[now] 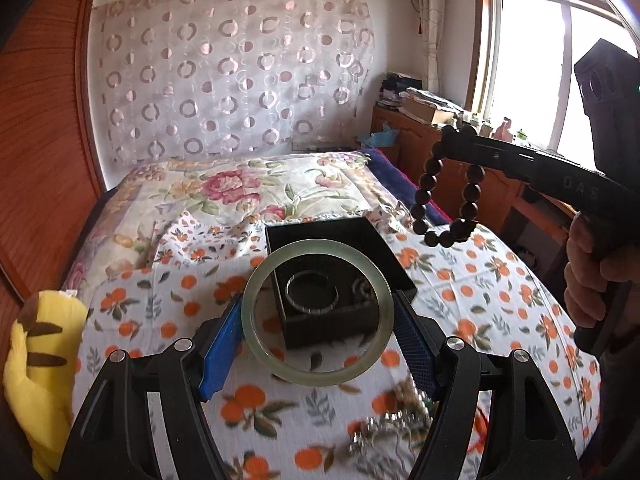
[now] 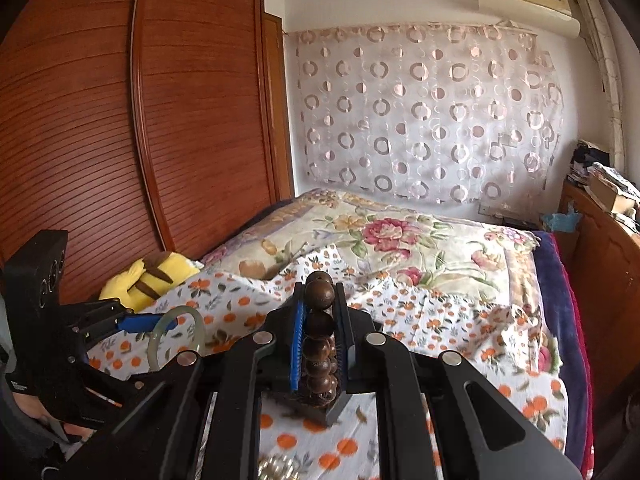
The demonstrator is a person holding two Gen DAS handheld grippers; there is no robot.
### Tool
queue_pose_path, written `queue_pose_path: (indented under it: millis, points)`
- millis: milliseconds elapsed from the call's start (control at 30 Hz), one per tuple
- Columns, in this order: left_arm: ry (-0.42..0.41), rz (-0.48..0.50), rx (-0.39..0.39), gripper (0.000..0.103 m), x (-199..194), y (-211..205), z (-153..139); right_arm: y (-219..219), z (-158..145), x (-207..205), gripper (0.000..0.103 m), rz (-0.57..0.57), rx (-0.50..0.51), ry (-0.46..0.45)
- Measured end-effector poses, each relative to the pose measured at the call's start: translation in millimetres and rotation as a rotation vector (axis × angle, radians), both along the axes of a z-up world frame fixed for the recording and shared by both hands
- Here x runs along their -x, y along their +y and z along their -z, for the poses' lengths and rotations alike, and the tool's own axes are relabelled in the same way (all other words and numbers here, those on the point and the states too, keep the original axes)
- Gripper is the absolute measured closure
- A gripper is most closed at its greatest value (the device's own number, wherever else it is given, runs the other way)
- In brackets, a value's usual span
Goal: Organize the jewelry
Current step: 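Carry the jade bangle and the bead bracelet over the black box with both tools, then open both tools to drop the jade bangle and bead bracelet into the box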
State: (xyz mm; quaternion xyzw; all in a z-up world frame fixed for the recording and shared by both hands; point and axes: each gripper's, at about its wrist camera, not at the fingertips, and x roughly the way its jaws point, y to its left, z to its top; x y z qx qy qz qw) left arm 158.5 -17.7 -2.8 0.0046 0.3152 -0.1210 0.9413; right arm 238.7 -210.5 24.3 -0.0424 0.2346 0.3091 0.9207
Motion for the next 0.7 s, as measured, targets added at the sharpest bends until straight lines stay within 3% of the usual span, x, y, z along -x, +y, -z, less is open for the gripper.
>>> queue_pose_path:
  millis: [233,700]
  points:
    - [0.011,0.004,-0.013,0.034,-34,-9,-1,6,8,-29,0.088,-0.022,-0.021,0.026]
    - [0.100,0.036,-0.017,0.034,-79,-27,30,4,36,-50,0.088,-0.015,-0.022,0.101]
